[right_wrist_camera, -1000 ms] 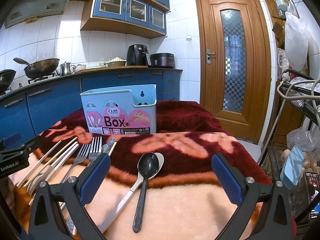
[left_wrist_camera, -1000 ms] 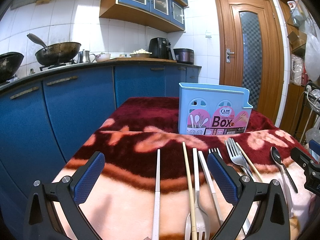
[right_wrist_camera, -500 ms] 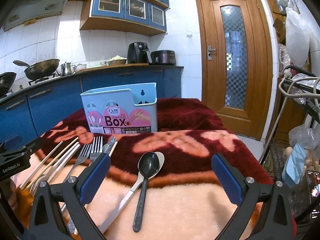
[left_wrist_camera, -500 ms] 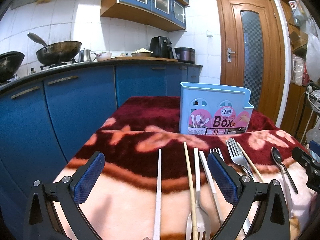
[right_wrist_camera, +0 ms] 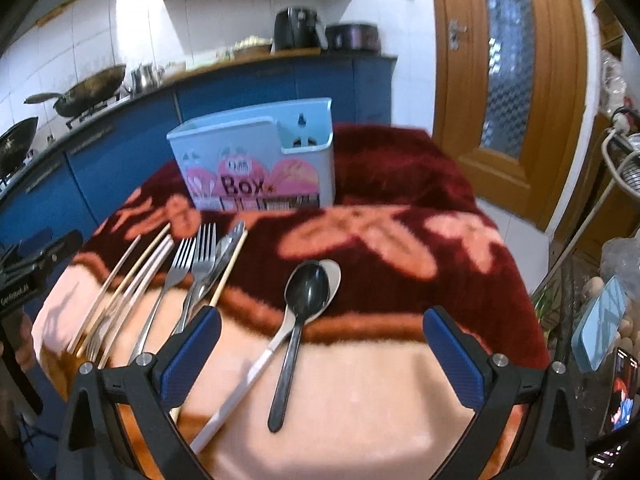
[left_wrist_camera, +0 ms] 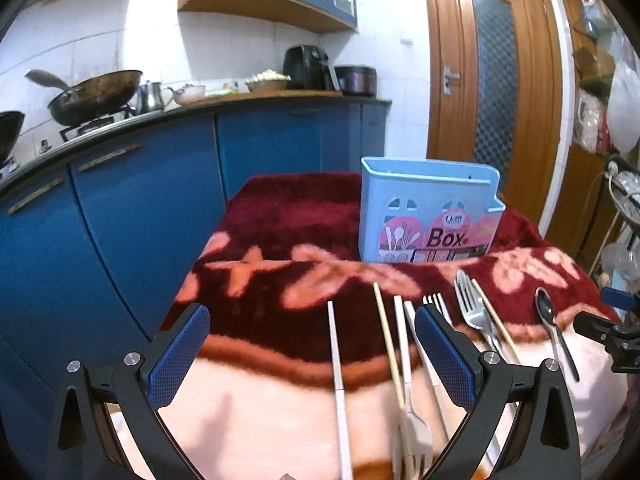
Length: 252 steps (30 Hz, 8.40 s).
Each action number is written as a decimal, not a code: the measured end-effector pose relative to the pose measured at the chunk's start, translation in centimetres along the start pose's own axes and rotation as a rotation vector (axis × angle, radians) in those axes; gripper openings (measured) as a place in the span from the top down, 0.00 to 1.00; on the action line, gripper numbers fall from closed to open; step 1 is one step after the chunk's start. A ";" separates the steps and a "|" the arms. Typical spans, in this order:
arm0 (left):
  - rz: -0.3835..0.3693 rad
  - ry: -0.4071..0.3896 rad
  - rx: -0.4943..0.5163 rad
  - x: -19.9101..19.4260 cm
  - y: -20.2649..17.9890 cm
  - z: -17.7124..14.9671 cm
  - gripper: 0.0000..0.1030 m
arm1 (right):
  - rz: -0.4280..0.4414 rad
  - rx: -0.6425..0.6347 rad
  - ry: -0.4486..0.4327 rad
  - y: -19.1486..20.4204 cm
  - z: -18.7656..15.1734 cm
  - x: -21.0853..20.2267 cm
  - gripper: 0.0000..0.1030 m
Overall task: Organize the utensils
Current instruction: 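Grasp the thin white stick with the left tool while the right tool grasps the black spoon, then lift and carry the white stick and black spoon over the blue Box holder with both tools, then lower the white stick into the holder and open the left tool while the right tool releases the black spoon, then grasp the wooden chopstick with the left tool while the right tool grasps the white ceramic spoon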
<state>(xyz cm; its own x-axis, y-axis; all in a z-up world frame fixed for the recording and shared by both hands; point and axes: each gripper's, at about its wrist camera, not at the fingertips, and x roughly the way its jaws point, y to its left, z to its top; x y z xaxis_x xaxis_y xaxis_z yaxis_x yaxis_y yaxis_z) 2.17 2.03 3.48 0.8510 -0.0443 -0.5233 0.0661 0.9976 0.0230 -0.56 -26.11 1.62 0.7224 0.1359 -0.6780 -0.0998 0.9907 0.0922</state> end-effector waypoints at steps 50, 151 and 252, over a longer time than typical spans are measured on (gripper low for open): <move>-0.223 0.815 0.103 10.2 -1.5 0.6 0.92 | 0.130 -0.014 0.584 -0.2 3.7 6.4 0.90; -0.236 -0.211 -0.065 14.1 -6.2 11.9 0.82 | 0.310 0.055 -0.272 -1.2 14.1 11.1 0.87; -0.377 0.610 -0.139 10.5 -1.5 1.4 0.96 | 0.240 0.192 0.243 -1.7 1.9 2.3 0.67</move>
<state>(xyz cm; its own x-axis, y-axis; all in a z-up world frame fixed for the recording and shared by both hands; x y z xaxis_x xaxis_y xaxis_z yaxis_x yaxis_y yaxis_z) 11.73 0.02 -0.80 0.3391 -0.3887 -0.8567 0.1964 0.9198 -0.3396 2.54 -27.45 1.28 0.5089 0.3823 -0.7712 -0.0995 0.9161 0.3885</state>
